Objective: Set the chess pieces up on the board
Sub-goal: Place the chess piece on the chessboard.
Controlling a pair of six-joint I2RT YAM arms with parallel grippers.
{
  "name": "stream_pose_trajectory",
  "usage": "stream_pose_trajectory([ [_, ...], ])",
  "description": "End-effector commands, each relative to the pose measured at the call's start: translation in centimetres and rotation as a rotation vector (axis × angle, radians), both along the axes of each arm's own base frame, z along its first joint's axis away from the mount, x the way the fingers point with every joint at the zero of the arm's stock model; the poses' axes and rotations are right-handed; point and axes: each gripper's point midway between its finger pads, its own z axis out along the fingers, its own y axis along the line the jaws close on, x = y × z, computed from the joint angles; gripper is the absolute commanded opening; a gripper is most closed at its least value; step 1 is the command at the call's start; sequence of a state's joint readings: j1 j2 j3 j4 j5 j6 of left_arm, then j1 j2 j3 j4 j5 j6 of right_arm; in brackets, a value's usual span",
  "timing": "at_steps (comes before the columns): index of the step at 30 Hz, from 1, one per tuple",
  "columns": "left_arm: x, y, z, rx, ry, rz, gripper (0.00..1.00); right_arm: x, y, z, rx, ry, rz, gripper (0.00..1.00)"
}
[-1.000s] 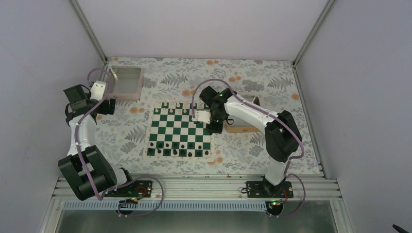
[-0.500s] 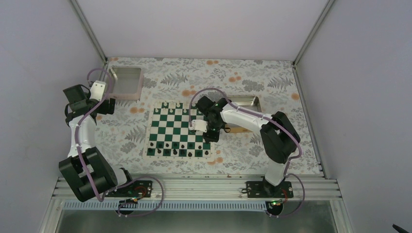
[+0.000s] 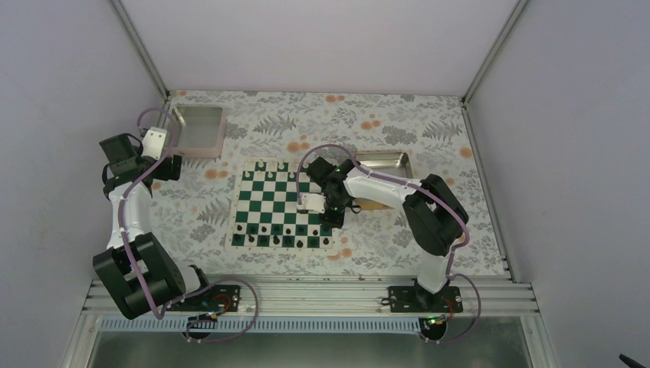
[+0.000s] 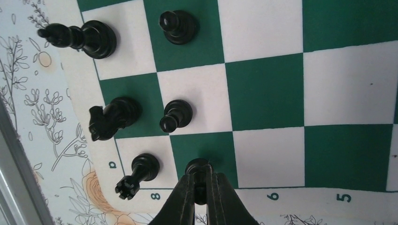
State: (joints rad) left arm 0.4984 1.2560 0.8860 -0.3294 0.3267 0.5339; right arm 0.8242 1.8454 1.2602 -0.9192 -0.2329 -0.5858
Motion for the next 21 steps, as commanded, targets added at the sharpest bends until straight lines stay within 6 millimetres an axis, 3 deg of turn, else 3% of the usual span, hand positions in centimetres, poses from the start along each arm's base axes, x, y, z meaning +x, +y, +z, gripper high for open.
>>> stream_pose_trajectory([
  [1,0.0,-0.2,0.9,-0.005,-0.033,-0.007,1.0,-0.4,0.1,-1.3,-0.015,0.017,-0.005,0.05],
  [7,-0.1,-0.3,1.0,-0.004,-0.035,-0.009,1.0,-0.3,-0.1,-1.7,-0.029,0.011,-0.003,0.08],
  [10,0.0,-0.3,0.9,-0.005,-0.034,-0.009,1.0,-0.1,0.0,-1.3,-0.023,0.002,-0.008,0.2],
  [14,-0.1,-0.3,1.0,-0.004,-0.034,-0.008,1.0,0.6,0.6,0.8,0.019,-0.033,-0.017,0.32],
  [21,-0.2,-0.4,1.3,-0.003,-0.041,-0.01,1.0,0.9,0.8,6.0,0.106,-0.07,-0.028,0.35],
])
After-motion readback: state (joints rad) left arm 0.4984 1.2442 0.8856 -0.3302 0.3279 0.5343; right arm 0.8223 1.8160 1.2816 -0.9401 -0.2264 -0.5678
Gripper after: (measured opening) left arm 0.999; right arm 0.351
